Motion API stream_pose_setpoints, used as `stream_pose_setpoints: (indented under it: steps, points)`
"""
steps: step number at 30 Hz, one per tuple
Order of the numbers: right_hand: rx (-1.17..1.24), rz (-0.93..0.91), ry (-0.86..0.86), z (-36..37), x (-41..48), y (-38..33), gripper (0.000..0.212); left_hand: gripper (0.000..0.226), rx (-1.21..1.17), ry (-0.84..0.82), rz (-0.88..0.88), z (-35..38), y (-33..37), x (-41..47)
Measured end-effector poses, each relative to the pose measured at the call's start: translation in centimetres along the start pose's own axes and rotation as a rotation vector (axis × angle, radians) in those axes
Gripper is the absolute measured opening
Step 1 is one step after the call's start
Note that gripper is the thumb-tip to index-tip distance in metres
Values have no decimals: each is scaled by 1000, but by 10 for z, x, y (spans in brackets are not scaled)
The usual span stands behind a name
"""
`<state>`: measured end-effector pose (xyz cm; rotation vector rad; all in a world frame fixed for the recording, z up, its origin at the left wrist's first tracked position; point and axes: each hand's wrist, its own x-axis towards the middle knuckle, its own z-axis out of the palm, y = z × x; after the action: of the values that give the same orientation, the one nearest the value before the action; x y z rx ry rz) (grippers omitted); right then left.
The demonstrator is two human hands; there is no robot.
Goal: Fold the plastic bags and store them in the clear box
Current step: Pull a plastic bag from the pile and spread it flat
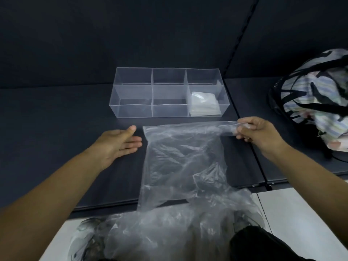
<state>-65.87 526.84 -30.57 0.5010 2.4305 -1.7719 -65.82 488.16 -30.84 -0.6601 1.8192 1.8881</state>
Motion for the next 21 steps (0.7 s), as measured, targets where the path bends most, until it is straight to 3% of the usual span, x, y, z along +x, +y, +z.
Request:
stream_pose_setpoints:
  steps: [3, 7, 12, 17, 19, 21]
  points:
    - [-77, -29, -40, 10, 6, -3, 21, 34, 103, -60, -62, 18, -1, -5]
    - [-117, -42, -32, 14, 9, -3, 21, 26, 223, 53, -37, 34, -2, 2]
    - [-80, -28, 63, 3, 16, -1, 15, 28, 131, 209, 22, 20, 1, 12]
    - [-50, -1, 196, 1, 19, 0, 10, 17, 29, 138, 30, 12, 7, 13]
    - [-37, 30, 255, 6, 11, 1, 9, 20, -4, 125, 24, 9, 7, 11]
    - [-37, 80, 210, 10, -10, 0, 9, 28, -31, 122, 4, 2, 5, 6]
